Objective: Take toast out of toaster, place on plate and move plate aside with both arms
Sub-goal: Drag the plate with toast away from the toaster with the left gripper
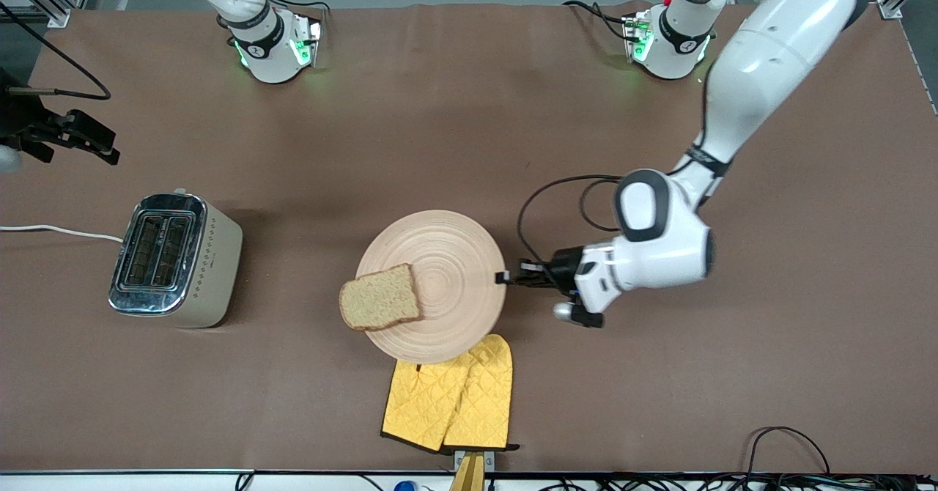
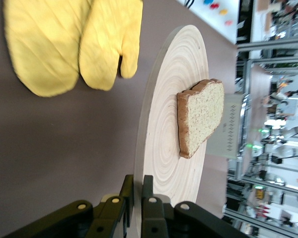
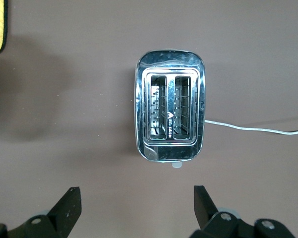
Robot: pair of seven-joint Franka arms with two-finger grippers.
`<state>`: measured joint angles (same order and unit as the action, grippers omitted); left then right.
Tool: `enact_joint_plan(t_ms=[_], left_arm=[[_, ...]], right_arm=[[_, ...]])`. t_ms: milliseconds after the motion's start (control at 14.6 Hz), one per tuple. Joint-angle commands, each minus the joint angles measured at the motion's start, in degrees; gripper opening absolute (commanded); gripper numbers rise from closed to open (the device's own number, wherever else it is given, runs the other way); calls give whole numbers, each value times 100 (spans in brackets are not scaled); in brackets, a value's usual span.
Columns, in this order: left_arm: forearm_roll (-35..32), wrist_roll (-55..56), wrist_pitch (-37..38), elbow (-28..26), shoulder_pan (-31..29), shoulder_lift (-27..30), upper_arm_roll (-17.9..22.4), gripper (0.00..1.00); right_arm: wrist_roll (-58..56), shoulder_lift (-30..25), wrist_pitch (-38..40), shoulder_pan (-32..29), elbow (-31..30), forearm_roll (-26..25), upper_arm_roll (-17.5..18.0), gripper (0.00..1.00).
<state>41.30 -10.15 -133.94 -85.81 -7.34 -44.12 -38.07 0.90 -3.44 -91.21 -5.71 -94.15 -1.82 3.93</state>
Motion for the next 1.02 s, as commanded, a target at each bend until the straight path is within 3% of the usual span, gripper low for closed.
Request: enact_joint_plan(t_ms=[0,205,615,956], left_arm=[[-331,-40,884,177,-959,70,-333,0],[-658,-267,1475,380,-1549,35,-333,0],[-685,-1602,2090,310,-2735,-308,-184,0],[-711,-2630,2496,284,-3035,-430,869,0]], right_arm=[[15,19,60,-229,72,24,46,100],[7,28,16,-247,72,129,37,100],[15,37,42,-264,72,182,37,100],[15,37,51,-300,63,252,37,100]])
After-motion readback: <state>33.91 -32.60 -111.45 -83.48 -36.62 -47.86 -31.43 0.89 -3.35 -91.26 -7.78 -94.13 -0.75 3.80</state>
